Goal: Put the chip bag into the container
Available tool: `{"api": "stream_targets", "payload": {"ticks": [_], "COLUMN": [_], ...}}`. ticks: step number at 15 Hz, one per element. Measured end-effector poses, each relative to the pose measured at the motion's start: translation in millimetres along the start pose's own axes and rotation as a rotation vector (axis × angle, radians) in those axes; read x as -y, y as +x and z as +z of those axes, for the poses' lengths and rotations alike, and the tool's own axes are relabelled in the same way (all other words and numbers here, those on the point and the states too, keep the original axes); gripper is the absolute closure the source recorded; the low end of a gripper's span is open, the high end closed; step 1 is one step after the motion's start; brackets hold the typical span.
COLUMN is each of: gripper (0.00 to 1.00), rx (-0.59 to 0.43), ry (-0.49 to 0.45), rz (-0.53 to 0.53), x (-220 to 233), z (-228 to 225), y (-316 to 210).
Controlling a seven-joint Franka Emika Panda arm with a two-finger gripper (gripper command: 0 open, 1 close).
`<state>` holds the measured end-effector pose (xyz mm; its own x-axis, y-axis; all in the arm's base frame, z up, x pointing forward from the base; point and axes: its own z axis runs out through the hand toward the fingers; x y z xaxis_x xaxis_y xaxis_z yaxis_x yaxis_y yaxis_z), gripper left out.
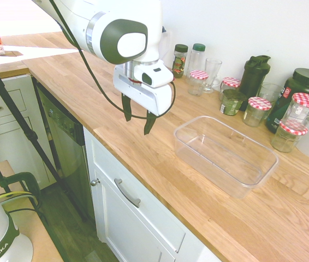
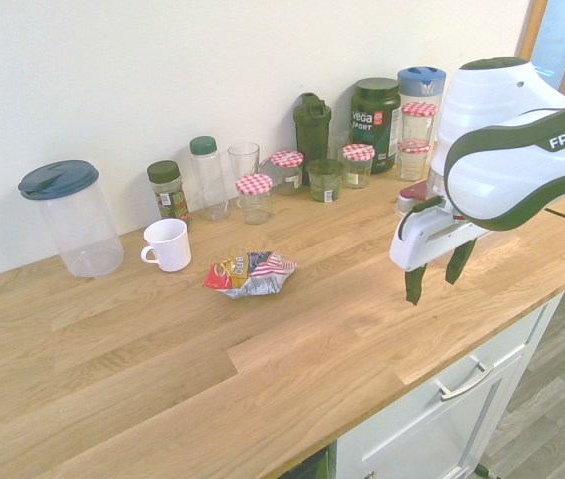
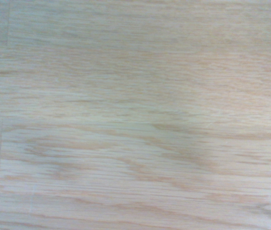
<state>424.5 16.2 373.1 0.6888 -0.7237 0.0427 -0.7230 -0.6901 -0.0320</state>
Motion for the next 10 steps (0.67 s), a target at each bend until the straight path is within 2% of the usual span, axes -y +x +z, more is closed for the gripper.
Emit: {"api": "stream_targets", "payload": {"ticks": [4,10], "gripper": [0.00,0.00], "rx": [-0.014,-0.233], "ry": [-0.001,-0.036], "rz": [-0.028,-0.176], "x": [16.1,131.7], "z": [-15.4,-73.0], "y": [-5.3,-93.5]}}
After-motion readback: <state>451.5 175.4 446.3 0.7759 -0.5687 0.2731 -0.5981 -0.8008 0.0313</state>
